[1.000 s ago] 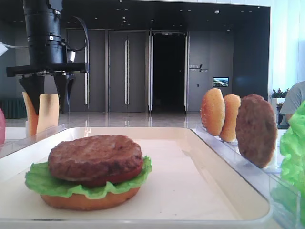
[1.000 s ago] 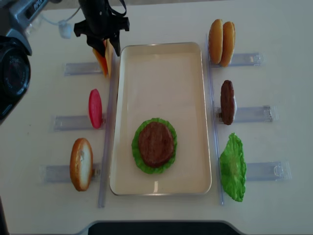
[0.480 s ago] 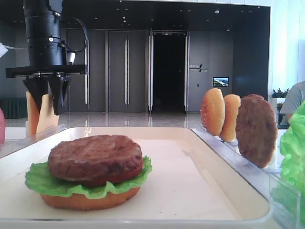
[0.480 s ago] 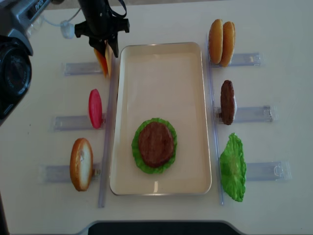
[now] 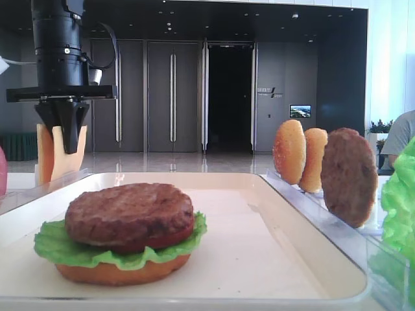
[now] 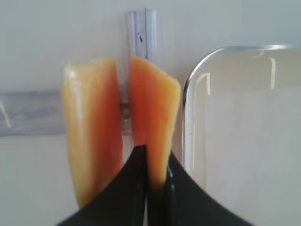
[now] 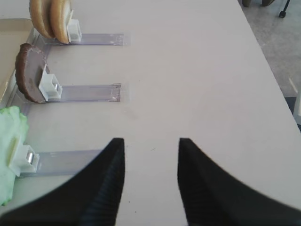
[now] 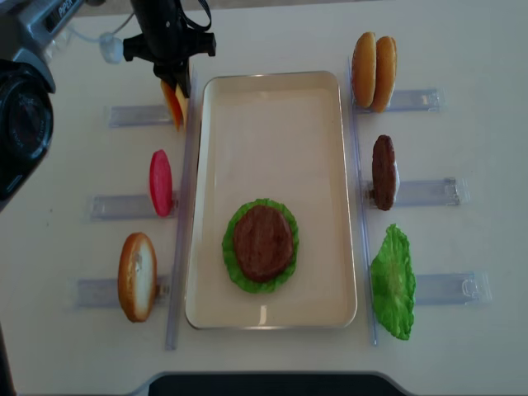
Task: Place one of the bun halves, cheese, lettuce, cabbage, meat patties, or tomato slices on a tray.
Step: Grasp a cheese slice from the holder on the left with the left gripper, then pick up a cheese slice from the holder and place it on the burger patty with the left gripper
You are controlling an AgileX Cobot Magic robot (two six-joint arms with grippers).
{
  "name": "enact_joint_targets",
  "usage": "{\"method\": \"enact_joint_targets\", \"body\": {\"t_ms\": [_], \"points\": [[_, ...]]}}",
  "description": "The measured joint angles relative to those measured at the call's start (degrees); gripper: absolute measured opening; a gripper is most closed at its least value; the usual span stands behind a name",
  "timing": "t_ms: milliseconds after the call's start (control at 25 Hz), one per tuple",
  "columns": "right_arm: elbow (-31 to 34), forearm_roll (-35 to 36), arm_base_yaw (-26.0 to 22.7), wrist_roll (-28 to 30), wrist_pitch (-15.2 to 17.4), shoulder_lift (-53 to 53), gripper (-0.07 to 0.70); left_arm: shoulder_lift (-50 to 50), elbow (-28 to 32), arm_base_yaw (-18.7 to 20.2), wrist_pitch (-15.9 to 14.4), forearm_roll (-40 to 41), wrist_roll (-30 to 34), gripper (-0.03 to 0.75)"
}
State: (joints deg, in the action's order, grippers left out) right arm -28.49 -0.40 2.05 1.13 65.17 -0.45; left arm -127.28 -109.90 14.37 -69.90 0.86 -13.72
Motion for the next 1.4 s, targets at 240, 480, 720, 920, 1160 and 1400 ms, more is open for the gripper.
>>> {"method": "enact_joint_targets", "body": {"t_ms": [240, 480, 720, 920, 1160, 1400], "points": [[0.00, 0.00, 0.00, 0.00, 0.00, 0.00, 0.293, 3.82, -0.61, 0.00, -0.14, -1.55, 0.64, 0.030], [0.00, 0.00, 0.00, 0.00, 0.00, 0.00, 0.293, 10.13, -0.89, 0.00, -0.38, -2.09, 0.78, 0.030], [0.00, 0.00, 0.00, 0.00, 0.00, 0.00, 0.293, 14.37, -0.89, 0.00, -1.02, -2.83, 0.78, 0.030], [0.00, 0.00, 0.00, 0.00, 0.00, 0.00, 0.293, 16.39, -0.36, 0.00, -1.16, -5.17, 2.31, 0.030], [0.00, 0.00, 0.00, 0.00, 0.00, 0.00, 0.293, 22.89, 8.48, 0.00, -1.16, -5.58, 3.99, 0.030], [0.00, 0.00, 0.00, 0.00, 0.00, 0.00, 0.293, 34.12, 22.73, 0.00, -1.16, -5.82, 4.30, 0.030]]}}
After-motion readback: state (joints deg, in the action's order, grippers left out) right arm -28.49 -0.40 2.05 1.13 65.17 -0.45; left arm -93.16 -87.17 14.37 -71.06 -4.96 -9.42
